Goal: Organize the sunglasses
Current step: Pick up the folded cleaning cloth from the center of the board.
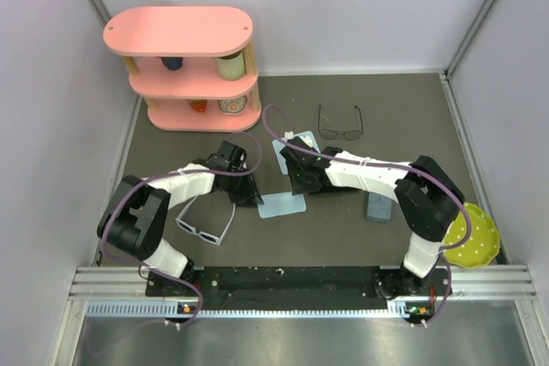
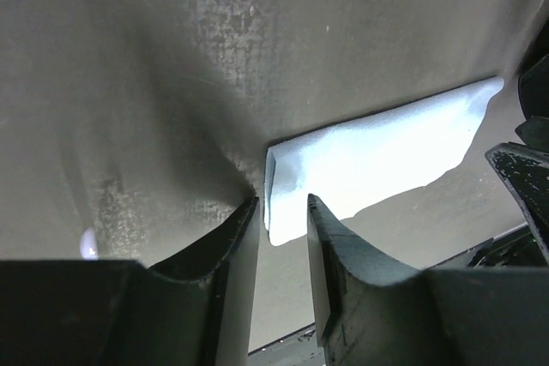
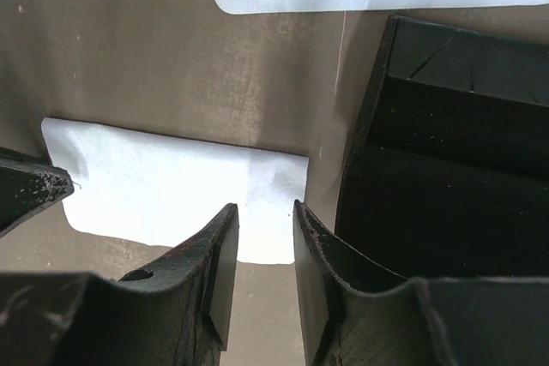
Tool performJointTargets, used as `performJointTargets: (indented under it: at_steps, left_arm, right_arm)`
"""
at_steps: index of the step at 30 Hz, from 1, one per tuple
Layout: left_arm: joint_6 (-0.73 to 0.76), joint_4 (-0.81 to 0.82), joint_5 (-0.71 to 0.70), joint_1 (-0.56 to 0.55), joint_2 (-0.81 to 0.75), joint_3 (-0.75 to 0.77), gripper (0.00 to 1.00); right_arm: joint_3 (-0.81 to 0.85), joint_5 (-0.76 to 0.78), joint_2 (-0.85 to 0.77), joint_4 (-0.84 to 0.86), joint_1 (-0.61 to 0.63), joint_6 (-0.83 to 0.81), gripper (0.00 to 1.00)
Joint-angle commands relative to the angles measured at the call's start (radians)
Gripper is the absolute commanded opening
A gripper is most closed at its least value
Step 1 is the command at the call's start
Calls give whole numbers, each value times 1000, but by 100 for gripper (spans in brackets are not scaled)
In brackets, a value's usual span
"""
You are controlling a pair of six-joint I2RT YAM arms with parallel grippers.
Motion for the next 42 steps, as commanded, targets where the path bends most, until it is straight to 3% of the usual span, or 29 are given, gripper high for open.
performJointTargets:
  at_steps: [1, 17, 26, 42]
  left_arm:
    - [2, -1, -27, -14, 64, -10, 33]
    - [9, -194, -279, -92, 112, 111, 30]
    - [-19, -308, -437, -149, 107, 197, 33]
    - [-16, -236, -331, -169, 129, 214, 41]
  right_arm:
    - [-9, -16, 20, 38, 1, 4, 31]
    - [-20, 10, 3, 50, 1, 6, 30]
    - [-45, 98, -105, 66, -1, 16, 30]
    - [-132, 142, -254, 70, -52, 36, 30]
